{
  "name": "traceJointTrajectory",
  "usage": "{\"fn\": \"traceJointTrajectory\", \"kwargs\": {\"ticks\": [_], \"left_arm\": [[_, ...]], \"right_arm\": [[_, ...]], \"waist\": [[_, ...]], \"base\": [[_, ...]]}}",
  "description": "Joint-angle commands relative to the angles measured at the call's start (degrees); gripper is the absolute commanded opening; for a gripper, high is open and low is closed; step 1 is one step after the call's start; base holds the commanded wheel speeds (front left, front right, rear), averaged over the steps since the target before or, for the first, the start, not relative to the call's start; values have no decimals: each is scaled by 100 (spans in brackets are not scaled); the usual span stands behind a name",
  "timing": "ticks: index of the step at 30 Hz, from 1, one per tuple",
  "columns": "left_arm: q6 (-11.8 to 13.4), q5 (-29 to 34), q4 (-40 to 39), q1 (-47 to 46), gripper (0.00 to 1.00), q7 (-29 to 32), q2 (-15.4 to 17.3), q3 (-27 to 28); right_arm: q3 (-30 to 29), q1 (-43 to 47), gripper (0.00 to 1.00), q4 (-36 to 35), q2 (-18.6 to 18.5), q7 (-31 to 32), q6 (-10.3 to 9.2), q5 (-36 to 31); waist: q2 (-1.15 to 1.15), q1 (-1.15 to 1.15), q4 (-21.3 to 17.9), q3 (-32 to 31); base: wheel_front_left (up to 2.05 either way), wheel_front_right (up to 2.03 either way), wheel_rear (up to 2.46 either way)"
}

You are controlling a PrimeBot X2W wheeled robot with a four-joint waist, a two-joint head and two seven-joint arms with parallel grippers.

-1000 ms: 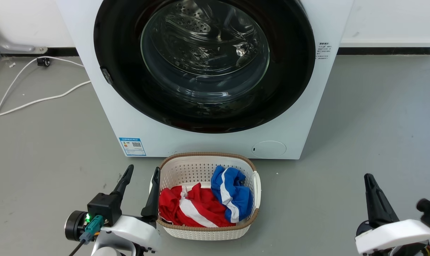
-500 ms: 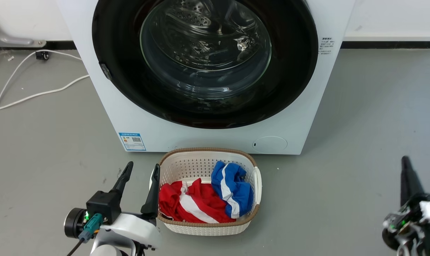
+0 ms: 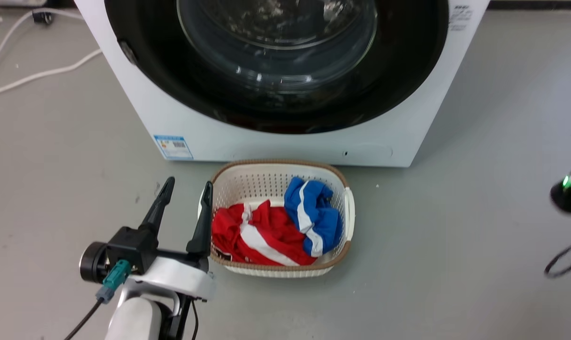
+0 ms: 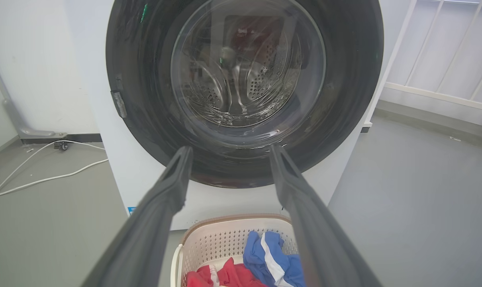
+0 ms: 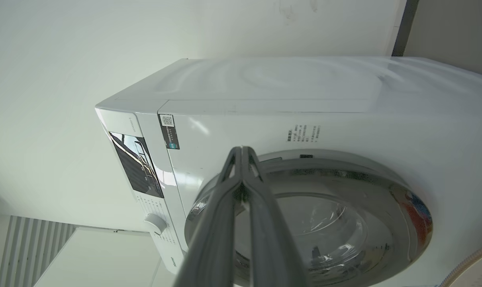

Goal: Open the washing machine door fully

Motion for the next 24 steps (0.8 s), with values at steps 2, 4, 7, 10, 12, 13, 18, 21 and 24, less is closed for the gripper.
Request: {"fn": "traceJointTrajectory", "kwargs": {"ticks": [2, 4, 7, 10, 12, 13, 18, 21, 24], "left_arm": [[-19, -28, -90, -148, 100, -13, -2, -16], [-18, -19, -143, -209, 100, -13, -13, -38], [-24, -20, -210, -352, 100, -13, -35, -73], [-24, -16, -249, -449, 100, -13, -66, -122], [-26, -10, -283, -516, 100, -13, -87, -156], [-27, -9, -304, -560, 100, -13, -98, -172], [-31, -9, -394, -725, 100, -13, -136, -233], [-33, -26, -446, -840, 100, -13, -147, -259], [-34, -35, -487, -943, 100, -13, -167, -291]], "right_arm": [[164, -453, 0, 177, -225, 153, 2, -10], [373, -897, 0, 444, -449, 312, 2, -55], [771, -1614, 0, 907, -776, 584, 2, -223], [1197, -2369, 0, 1380, -974, 900, 2, -430], [1474, -2848, 0, 1696, -1075, 1057, 2, -634], [1599, -3097, 0, 1851, -1086, 1147, 2, -713], [2197, -4212, 0, 2665, -1040, 1425, 2, -1288], [2427, -4749, 0, 3118, -964, 1519, 2, -1569], [2602, -5185, 0, 3496, -891, 1595, 2, -1804]], "waist": [[0, -1, 102, 310], [0, -1, 154, 449], [0, -1, 245, 636], [0, -1, 327, 785], [0, -1, 374, 888], [0, -1, 398, 943], [0, -1, 522, 1246], [0, -1, 599, 1425], [0, -1, 672, 1590]], "base": [[0, 0, 0], [0, 0, 0], [0, 0, 0], [0, 0, 0], [0, 0, 0], [0, 0, 0], [0, 0, 0], [0, 0, 0], [0, 0, 0]]}}
